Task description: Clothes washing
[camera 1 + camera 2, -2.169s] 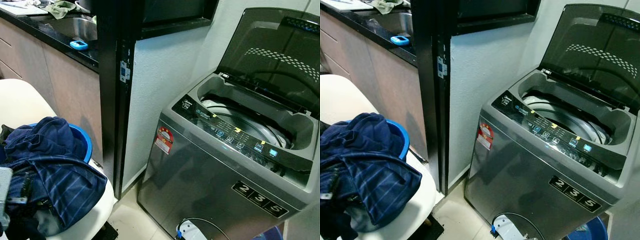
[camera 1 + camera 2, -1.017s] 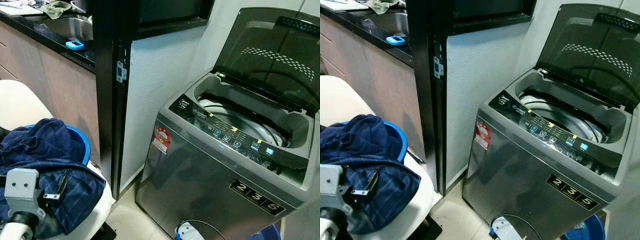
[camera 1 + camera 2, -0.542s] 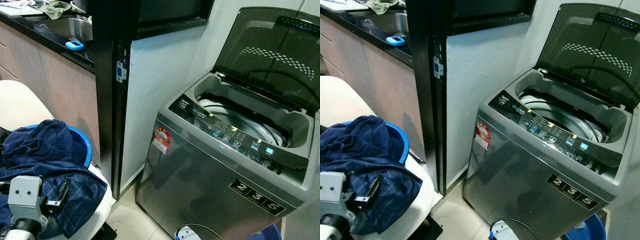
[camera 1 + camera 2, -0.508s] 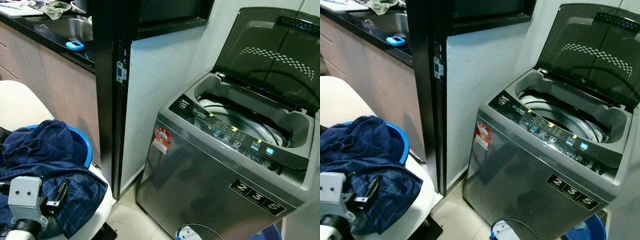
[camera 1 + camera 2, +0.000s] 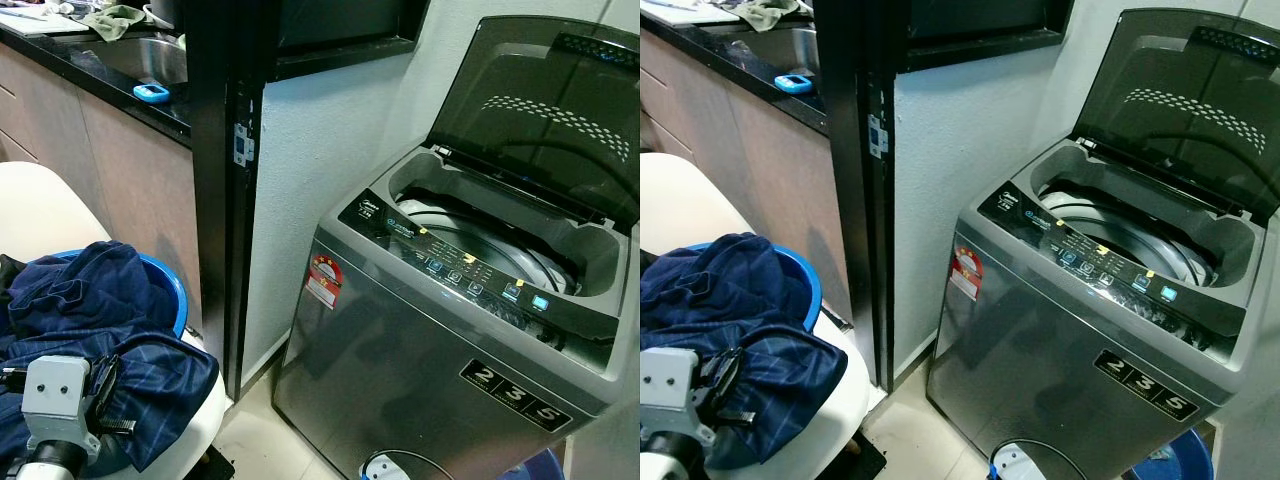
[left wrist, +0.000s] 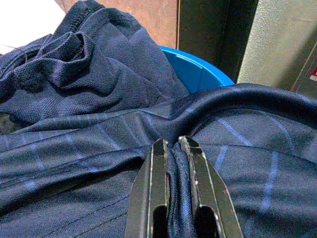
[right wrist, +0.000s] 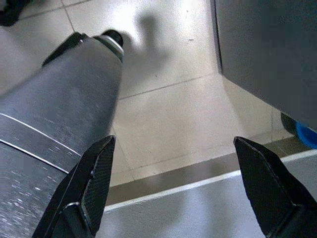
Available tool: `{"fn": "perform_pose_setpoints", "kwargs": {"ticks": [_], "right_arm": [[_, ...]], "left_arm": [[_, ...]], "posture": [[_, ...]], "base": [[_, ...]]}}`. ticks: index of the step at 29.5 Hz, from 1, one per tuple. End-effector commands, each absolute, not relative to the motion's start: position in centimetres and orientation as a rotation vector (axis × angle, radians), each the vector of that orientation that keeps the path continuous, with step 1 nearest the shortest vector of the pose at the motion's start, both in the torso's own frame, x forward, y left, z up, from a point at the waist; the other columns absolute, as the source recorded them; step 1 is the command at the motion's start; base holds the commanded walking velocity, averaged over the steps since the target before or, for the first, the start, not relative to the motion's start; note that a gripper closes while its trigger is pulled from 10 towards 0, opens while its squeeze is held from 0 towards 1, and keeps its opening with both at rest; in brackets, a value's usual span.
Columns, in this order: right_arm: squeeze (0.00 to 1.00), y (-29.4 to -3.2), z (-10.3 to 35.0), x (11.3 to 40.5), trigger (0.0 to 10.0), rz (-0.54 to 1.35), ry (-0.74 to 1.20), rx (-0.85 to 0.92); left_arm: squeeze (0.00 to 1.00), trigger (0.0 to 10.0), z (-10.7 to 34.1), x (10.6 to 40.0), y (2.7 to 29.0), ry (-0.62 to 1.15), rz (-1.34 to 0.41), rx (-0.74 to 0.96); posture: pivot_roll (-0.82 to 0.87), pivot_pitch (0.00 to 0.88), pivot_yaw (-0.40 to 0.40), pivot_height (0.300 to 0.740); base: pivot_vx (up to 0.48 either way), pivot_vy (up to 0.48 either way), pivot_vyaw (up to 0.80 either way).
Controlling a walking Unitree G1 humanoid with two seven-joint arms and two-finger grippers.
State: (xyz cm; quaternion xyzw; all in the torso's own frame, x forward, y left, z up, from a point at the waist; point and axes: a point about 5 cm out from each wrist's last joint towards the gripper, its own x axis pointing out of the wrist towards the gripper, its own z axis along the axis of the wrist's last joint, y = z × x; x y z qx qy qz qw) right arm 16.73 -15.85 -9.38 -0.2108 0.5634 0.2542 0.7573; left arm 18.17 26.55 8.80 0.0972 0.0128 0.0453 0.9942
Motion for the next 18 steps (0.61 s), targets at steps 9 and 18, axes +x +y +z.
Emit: {"fn": "perform_pose_setpoints", "kwargs": {"ticks": [9,18], "right_arm": [[0.0,-14.6,-9.1,17.4,10.0,0.545,1.204,-0.423],[0.0,-14.0,-9.0,17.7,10.0,0.547,1.191,-0.404]], "left_arm": [[0.0,0.0,16.5,19.8,26.9,-0.291,0.145,0.096],[0.0,0.0,26.4,21.7,22.8,-0.643,-0.049,0.088]], "posture": [[0.31,0.0,-0.168,0.74],[0.31,0.0,-0.17,0.74]], "base": [[0.0,0.0,0.0],[0.0,0.0,0.0]]}}
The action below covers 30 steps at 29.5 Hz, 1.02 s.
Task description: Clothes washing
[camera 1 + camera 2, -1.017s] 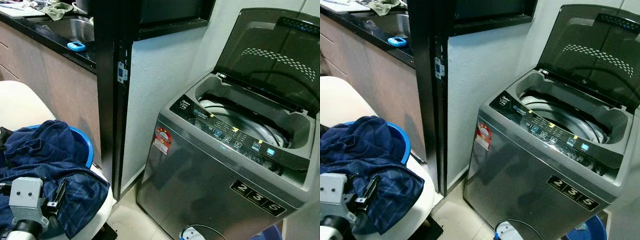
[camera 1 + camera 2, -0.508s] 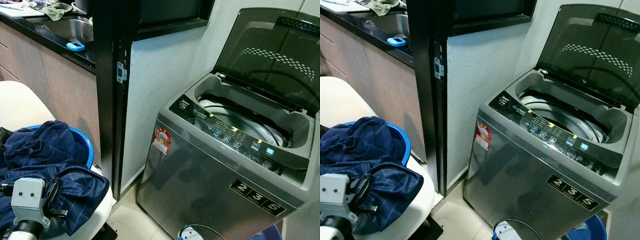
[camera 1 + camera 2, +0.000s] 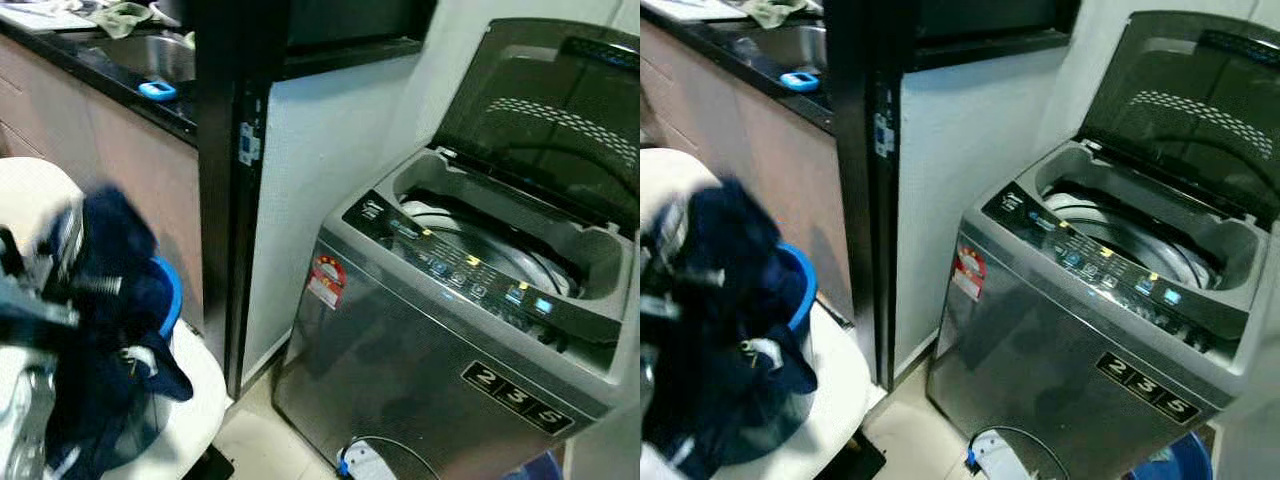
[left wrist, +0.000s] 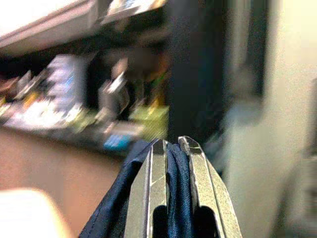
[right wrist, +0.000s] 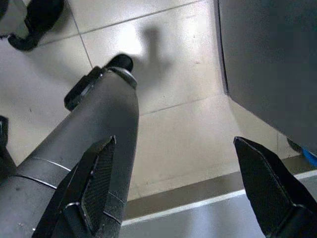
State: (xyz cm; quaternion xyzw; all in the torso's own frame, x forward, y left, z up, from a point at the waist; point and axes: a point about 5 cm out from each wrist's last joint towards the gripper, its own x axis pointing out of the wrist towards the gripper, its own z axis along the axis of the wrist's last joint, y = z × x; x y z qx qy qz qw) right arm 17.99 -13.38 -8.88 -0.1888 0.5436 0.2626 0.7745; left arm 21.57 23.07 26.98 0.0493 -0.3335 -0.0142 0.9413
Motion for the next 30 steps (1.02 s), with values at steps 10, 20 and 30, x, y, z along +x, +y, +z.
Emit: {"fn": "perform_pose_setpoints", "kwargs": {"ticks": [10,20,30], "right_arm": [[0.0,-14.8,-8.9,18.0,10.0,0.54,1.188,-0.406],[0.0,-14.9,-8.8,18.2,10.0,0.525,1.181,-0.396],[0.0,-14.6,-8.8,18.3,10.0,0.514,1.179,-0.378]], "left_arm": [[0.0,0.0,36.9,22.2,18.4,-0.988,-0.311,0.037],[0.0,0.0,38.3,22.4,17.4,-1.012,-0.409,-0.109],[0.0,0.0,44.1,18.9,20.5,-1.229,-0.552,-0.292]], "posture": [[0.31,0.0,-0.165,0.74],[0.3,0.0,-0.142,0.74],[0.31,0.0,-0.14,0.74]], "base": [[0.0,0.0,0.0],[0.0,0.0,0.0],[0.0,0.0,0.0]]}}
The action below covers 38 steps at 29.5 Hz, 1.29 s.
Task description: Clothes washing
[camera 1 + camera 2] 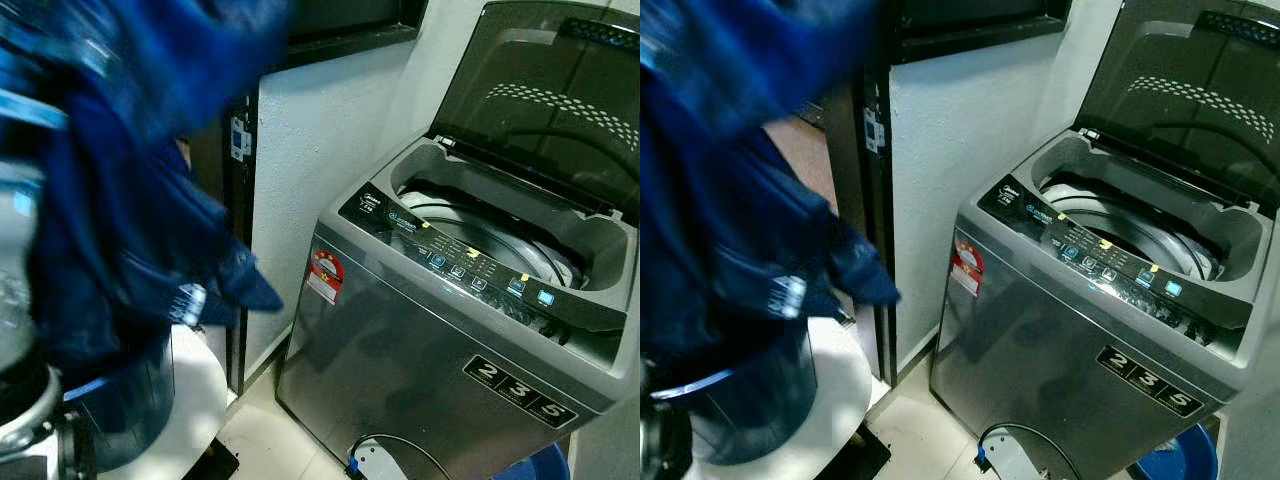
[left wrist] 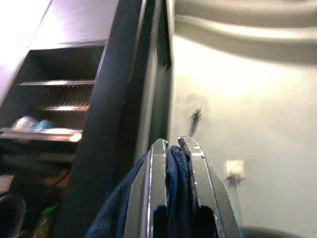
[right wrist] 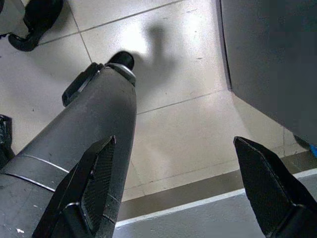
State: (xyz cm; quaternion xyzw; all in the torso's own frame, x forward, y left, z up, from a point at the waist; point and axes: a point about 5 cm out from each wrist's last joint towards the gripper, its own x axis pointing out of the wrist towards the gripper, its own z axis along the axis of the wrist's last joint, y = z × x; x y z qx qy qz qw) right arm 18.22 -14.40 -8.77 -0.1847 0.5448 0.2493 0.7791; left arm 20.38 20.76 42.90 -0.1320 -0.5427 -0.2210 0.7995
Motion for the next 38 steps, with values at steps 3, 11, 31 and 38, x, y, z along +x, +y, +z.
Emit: {"fn": "perform_pose_setpoints", "kwargs": {"ticks": [3,11,31,38], "right_arm": [[0.0,-14.6,-8.7,18.3,10.0,0.513,1.176,-0.377],[0.0,-14.4,-8.7,18.5,10.0,0.49,1.165,-0.36],[0.0,-14.5,-9.1,17.6,10.0,0.479,1.182,-0.352],[0.0,-14.7,-9.1,17.5,10.0,0.469,1.179,-0.349]], "left_arm": [[0.0,0.0,45.1,17.9,20.4,-1.269,-0.626,-0.316],[0.0,4.7,39.8,22.8,20.2,-0.981,-0.455,-0.273],[0.0,10.0,37.2,24.6,17.4,-0.849,-0.345,-0.107],[0.0,10.0,37.9,24.2,17.1,-0.899,-0.369,-0.097]], "posture": [[0.31,0.0,-0.14,0.74],[0.29,0.0,-0.122,0.74],[0.29,0.0,-0.124,0.74],[0.28,0.0,-0.124,0.74]], "base": [[0.0,0.0,0.0],[0.0,0.0,0.0],[0.0,0.0,-0.63],[0.0,0.0,0.0]]}}
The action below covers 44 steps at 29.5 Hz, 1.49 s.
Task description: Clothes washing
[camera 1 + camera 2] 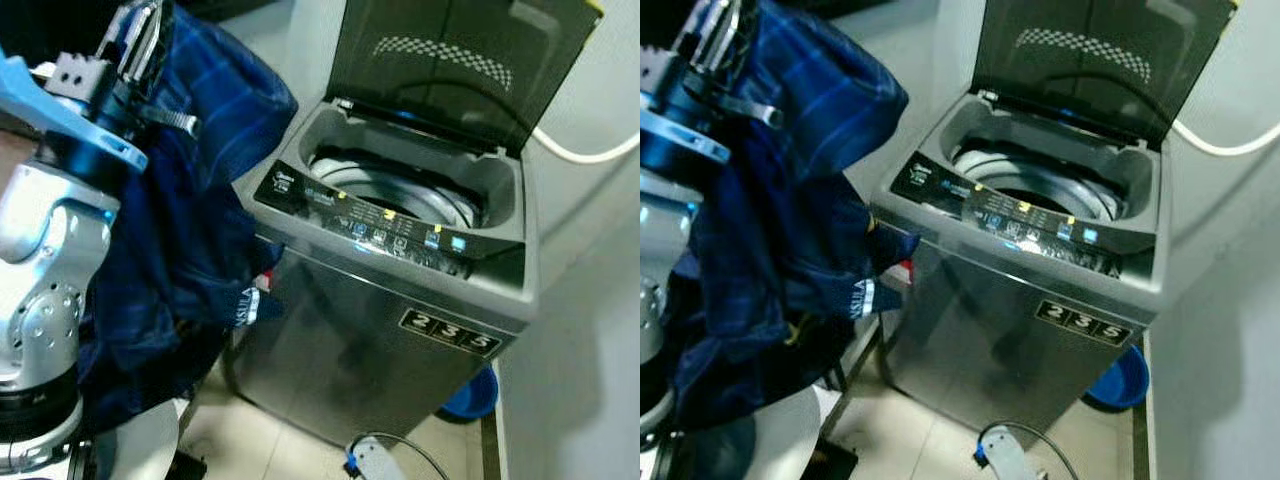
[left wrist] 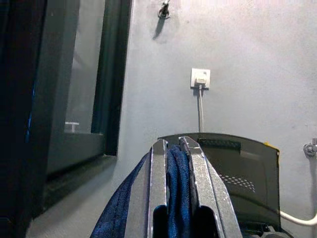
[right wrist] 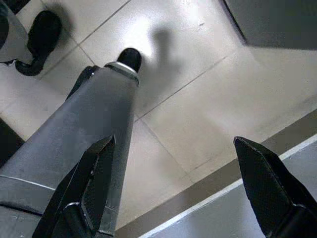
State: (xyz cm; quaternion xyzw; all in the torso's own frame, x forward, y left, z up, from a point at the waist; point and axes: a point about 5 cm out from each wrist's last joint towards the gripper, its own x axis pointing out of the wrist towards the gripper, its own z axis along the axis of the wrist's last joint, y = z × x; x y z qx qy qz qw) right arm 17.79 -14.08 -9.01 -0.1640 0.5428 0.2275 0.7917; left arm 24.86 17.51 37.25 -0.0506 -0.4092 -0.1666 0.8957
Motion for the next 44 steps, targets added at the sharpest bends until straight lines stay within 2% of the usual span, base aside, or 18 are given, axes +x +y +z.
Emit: {"fn": "perform_pose_setpoints", "kwargs": {"ticks": [1,5,13,20,27,32,39,44], "right_arm": [[0.0,-14.9,-9.2,17.3,10.0,0.464,1.183,-0.353],[0.0,-15.3,-9.3,17.1,10.0,0.455,1.191,-0.357],[0.0,-15.4,-9.4,16.8,10.0,0.46,1.199,-0.37],[0.0,-15.3,-9.4,16.8,10.0,0.468,1.194,-0.377],[0.0,-15.2,-9.4,17.0,10.0,0.457,1.194,-0.366],[0.0,-14.9,-9.4,17.0,10.0,0.455,1.19,-0.361],[0.0,-14.8,-9.3,17.2,10.0,0.44,1.177,-0.358],[0.0,-14.9,-9.1,17.7,10.0,0.428,1.16,-0.351]], "left_arm": [[0.0,10.0,37.8,24.1,16.7,-0.903,-0.385,-0.084],[0.0,10.0,37.8,23.8,16.4,-0.908,-0.407,-0.066],[0.0,10.0,38.6,23.8,15.9,-0.94,-0.44,-0.055],[0.0,10.0,39.2,23.8,15.3,-0.954,-0.476,-0.039],[0.0,10.0,39.6,23.7,15.0,-0.969,-0.508,-0.039],[0.0,10.0,41.1,23.4,14.1,-1.002,-0.569,-0.007],[0.0,10.0,43.0,22.7,14.2,-1.055,-0.647,0.026],[0.0,10.0,44.4,22.0,13.6,-1.084,-0.711,0.072]], "posture": [[0.28,0.0,-0.124,0.74],[0.28,0.0,-0.124,0.74],[0.28,0.0,-0.12,0.74],[0.28,0.0,-0.113,0.74],[0.28,0.0,-0.112,0.74],[0.28,0.0,-0.112,0.74],[0.29,0.0,-0.122,0.74],[0.29,0.0,-0.117,0.74]], "base": [[0.0,0.0,0.0],[0.0,0.0,0.0],[0.207,0.0,-0.77],[0.28,0.0,0.0],[0.276,0.0,-0.8],[0.266,0.0,-0.8],[0.108,0.0,-0.8],[0.0,0.0,0.0]]}}
